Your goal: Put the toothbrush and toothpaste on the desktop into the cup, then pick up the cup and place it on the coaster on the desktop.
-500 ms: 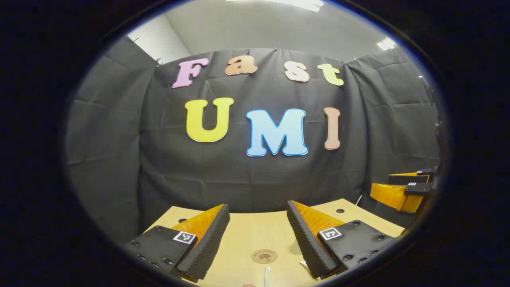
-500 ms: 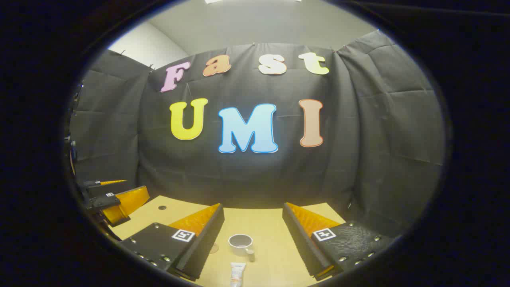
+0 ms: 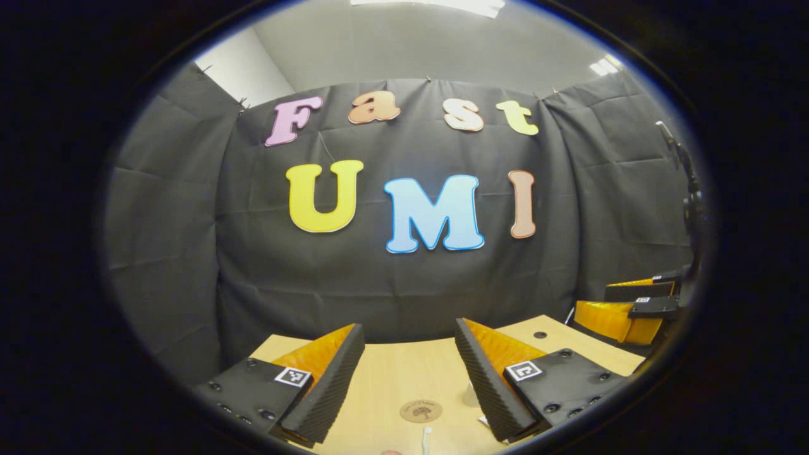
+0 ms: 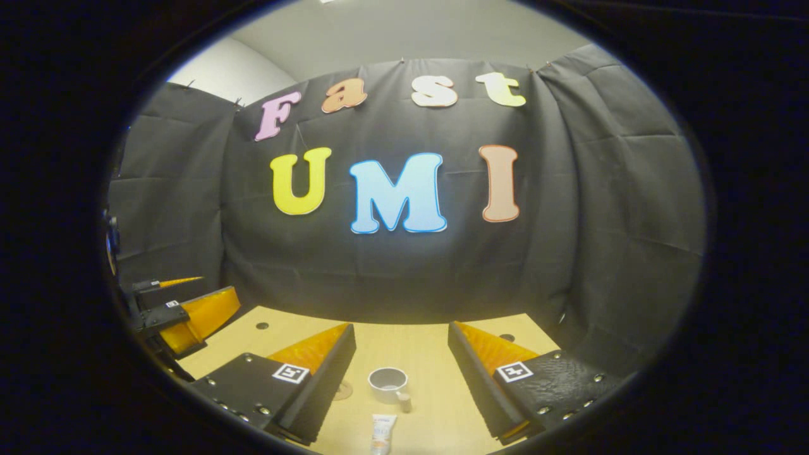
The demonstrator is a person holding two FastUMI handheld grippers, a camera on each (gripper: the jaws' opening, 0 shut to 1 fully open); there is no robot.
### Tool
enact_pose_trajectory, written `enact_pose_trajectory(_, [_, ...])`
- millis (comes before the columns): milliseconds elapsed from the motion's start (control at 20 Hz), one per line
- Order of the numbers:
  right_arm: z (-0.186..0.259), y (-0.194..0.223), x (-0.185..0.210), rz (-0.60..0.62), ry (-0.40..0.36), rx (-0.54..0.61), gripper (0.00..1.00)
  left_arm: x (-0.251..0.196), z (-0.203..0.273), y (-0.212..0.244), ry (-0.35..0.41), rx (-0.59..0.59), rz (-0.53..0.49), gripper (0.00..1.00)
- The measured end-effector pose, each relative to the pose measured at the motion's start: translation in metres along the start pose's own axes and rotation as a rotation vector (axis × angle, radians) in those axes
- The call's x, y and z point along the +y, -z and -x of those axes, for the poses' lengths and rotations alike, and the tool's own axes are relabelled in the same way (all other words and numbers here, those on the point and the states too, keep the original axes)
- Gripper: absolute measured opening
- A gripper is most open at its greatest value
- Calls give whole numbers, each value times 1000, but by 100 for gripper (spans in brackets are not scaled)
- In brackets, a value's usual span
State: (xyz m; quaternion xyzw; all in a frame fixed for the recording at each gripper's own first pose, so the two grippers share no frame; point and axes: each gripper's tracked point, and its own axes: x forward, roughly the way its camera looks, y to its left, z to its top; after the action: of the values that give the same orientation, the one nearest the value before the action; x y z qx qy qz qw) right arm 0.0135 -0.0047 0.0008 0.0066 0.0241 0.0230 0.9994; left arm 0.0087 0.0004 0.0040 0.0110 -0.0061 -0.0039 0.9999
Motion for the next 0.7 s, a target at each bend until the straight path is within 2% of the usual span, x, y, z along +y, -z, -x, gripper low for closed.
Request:
enact_pose_trajectory(50, [1, -1, 0, -2, -5, 3, 94, 1, -1, 0, -3, 3, 1, 92])
enact_pose_trajectory(150, [2, -2, -1, -5, -14, 9, 92, 3, -1, 1, -6, 1, 7, 100])
enact_pose_trajectory(200, [2, -3, -1, -7, -19, 12, 92, 3, -2, 1, -7, 1, 11, 100])
enact_pose_trajectory(300, [2, -5, -1, -8, -26, 17, 92, 3, -2, 2, -4, 1, 17, 92])
enact_pose_trajectory(350, [2, -6, -2, -3, -27, 19, 92, 3, -3, 2, -3, 3, 21, 92])
enact_pose_trajectory(500, [2, -5, 1, 3, -31, 26, 92, 3, -4, 7, -5, 15, 34, 100])
enact_pose_trajectory(600, [3, -7, 1, -6, -32, 26, 92, 3, -2, 7, -7, 14, 34, 92])
enact_pose_trajectory(650, [4, -8, 0, -11, -26, 21, 92, 6, 0, 3, -16, 6, 27, 92])
enact_pose_trajectory(700, [6, -11, -1, -15, -17, 10, 92, 9, 0, -1, -27, -5, 18, 96])
